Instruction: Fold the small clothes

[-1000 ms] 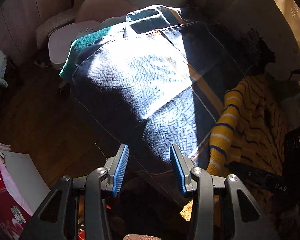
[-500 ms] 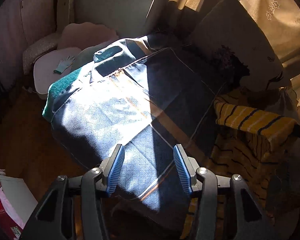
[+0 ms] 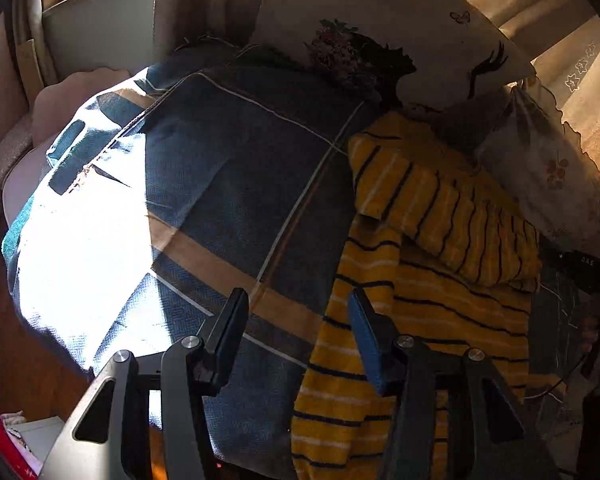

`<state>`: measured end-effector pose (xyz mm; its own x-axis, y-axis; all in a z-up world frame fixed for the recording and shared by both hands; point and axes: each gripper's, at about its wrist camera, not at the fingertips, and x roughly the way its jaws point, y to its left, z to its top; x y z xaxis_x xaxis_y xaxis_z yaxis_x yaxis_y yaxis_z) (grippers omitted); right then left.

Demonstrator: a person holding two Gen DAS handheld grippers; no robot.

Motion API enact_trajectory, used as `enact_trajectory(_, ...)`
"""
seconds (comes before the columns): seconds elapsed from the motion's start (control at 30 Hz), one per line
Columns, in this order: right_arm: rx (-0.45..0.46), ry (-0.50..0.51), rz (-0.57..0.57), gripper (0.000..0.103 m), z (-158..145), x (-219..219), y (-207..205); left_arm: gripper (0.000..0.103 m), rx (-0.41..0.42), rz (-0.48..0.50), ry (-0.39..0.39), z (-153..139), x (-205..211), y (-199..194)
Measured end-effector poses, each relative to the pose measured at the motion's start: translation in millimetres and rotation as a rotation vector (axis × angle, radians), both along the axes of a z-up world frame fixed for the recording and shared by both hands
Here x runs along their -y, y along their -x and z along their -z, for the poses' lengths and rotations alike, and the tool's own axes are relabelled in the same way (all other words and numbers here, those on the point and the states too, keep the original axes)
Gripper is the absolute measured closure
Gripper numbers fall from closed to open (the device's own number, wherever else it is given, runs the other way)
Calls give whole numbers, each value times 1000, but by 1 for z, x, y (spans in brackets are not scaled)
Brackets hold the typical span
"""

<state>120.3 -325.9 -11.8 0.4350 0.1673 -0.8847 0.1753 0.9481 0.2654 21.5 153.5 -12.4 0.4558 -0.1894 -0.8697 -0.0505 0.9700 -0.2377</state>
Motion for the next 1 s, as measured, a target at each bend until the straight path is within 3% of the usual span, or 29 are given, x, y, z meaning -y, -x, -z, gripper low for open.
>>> enact_trajectory(0.1,38,-106,-3,69,-1,-20,10,52,-20,36,-9,6,14,-5)
enact_trajectory(0.2,75,-179,-105,69,-10,-74,-4,52,-35,58,-1,10,23,-7)
enact_trajectory(0.4,77,-185,-335,69,-10,-203,-57,52,-44,87,3,14,29,-3)
enact_trajectory(0.5,28,-180,-388,69,9,-256,-97,52,-59,74,19,18,17,0)
enact_trajectory(0.67,-101,-140,-385,68,52,-300,-144,52,-71,34,40,26,-17,2)
enact_trajectory(0.7,-116,-158,-388,70,57,-305,-150,52,-73,27,41,27,-24,2)
enact_trajectory(0.73,-123,-173,-393,95,60,-309,-154,52,-75,20,41,29,-30,2)
enact_trajectory(0.77,-122,-163,-408,98,58,-315,-157,52,-79,13,42,31,-37,1)
enact_trajectory(0.87,-37,20,-458,99,36,-338,-165,52,-99,-3,49,39,-55,-5)
enact_trajectory(1.0,113,406,-552,99,19,-392,-176,52,-119,1,61,47,-68,-14)
